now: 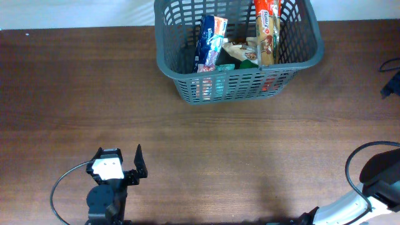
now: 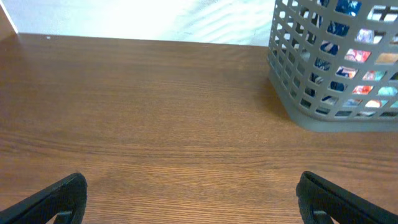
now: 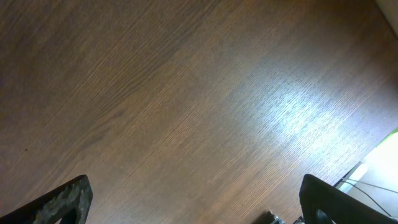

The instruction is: Pack container

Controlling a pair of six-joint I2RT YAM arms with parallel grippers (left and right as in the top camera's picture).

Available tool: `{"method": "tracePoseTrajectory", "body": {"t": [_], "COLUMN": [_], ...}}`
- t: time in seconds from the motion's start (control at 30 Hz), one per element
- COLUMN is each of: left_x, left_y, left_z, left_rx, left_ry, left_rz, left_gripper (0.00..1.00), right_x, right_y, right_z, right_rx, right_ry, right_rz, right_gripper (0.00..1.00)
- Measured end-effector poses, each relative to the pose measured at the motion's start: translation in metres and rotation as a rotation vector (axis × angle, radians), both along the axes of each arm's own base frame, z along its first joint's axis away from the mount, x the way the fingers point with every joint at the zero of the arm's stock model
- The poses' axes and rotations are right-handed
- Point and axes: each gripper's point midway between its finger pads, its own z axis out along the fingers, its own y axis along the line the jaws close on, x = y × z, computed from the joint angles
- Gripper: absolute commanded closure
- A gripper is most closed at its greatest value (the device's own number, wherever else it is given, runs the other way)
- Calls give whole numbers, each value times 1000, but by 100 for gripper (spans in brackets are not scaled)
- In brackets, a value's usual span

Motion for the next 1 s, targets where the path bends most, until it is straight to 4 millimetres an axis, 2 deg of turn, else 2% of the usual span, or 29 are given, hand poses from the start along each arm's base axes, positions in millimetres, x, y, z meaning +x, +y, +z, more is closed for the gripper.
{"method": "tracePoseTrajectory", "body": {"t": [0.27,1.0], "left_x": [0,0], "left_y": [0,1], "left_z": [0,0], "left_rx": [60,74], "left_ry": [4,4], "left_rz": [-15,-18], "left_gripper": [1,1], "right_x": [0,0], "right_y": [0,0], "right_z": [0,0], "right_rx": [0,0], "right_ry": [0,0], "right_rz": [0,0], "right_gripper": [1,1]}}
